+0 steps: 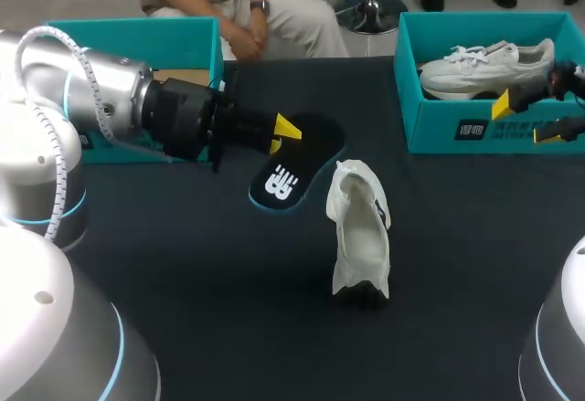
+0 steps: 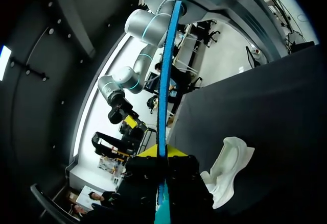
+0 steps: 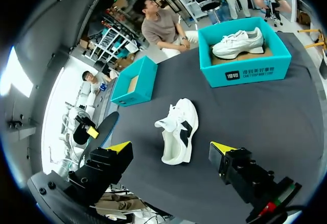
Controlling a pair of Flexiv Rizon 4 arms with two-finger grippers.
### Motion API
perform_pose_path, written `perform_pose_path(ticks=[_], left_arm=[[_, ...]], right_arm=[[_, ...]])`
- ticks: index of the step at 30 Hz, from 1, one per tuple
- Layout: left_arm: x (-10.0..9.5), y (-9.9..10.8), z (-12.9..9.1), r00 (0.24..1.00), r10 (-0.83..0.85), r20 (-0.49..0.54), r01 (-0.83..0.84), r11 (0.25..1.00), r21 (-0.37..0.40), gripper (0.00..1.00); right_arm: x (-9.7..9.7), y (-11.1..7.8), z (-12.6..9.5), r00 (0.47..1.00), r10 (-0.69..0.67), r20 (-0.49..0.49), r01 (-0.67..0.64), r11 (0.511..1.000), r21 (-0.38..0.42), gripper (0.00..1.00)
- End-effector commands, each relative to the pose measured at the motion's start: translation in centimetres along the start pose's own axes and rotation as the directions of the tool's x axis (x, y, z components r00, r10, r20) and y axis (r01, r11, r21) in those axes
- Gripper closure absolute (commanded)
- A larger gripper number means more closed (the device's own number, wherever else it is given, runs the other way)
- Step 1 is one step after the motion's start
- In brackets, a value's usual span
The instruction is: Take the shoe out of the shoebox, open the shoe tongue, remove and reinsert the insole, then place the shoe into the shoebox
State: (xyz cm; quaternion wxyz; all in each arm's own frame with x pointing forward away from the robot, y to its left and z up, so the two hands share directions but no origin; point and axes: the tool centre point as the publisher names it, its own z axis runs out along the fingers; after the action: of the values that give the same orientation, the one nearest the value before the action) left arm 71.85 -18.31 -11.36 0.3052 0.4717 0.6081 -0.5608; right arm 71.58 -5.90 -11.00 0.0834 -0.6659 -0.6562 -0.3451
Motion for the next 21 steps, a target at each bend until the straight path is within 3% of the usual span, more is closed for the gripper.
perform_pose_path(ticks=[1,15,21], left_arm=[[-0.2,-0.4,0.0,1.000,0.004,-0.010,-0.004,1.000,-0.007,1.00],[-0.1,-0.5,0.0,1.000,0.005,-0.028,-0.005,1.000,-0.024,1.00],[-0.1,-0.5,0.0,1.000,0.005,-0.028,-0.005,1.000,-0.024,1.00]], right_arm=[[0.1,0.3,0.1,1.000,0.002,0.011,-0.002,1.000,0.008,0.00],[0.1,0.3,0.1,1.000,0.002,0.011,-0.002,1.000,0.008,0.00],[-2.2,0.5,-1.7,0.982,-0.175,0.076,0.175,0.984,-0.001,0.00]])
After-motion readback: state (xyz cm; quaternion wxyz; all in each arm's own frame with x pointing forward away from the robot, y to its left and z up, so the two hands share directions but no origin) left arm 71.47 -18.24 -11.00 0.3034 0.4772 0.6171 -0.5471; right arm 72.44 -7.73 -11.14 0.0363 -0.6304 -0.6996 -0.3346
